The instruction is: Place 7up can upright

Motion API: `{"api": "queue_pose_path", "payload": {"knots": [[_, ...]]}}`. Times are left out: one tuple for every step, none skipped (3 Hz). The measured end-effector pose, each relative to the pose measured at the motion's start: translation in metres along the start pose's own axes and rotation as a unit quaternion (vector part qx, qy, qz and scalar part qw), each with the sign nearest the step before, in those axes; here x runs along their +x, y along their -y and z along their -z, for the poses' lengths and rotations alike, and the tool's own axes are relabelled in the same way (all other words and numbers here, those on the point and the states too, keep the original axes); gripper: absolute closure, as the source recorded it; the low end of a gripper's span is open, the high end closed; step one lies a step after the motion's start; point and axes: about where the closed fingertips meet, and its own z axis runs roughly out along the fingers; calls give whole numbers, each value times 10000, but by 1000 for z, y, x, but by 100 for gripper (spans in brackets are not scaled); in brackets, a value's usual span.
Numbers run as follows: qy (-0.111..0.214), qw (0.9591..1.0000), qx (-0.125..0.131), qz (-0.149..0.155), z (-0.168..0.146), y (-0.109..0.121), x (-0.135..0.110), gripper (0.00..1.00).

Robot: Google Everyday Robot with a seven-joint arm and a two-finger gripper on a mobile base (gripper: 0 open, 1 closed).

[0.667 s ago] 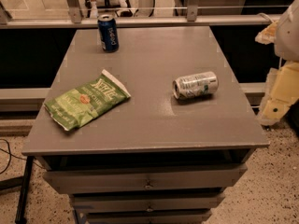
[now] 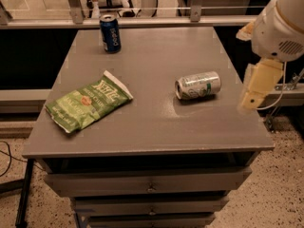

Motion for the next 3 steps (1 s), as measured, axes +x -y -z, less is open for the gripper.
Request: {"api": "queue_pose_path", "payload": {"knots": [[220, 9994, -97, 257, -46, 32, -23, 0], [377, 9981, -310, 388, -86, 45, -41, 0], [479, 9965, -503, 454, -116, 46, -55, 0]]}}
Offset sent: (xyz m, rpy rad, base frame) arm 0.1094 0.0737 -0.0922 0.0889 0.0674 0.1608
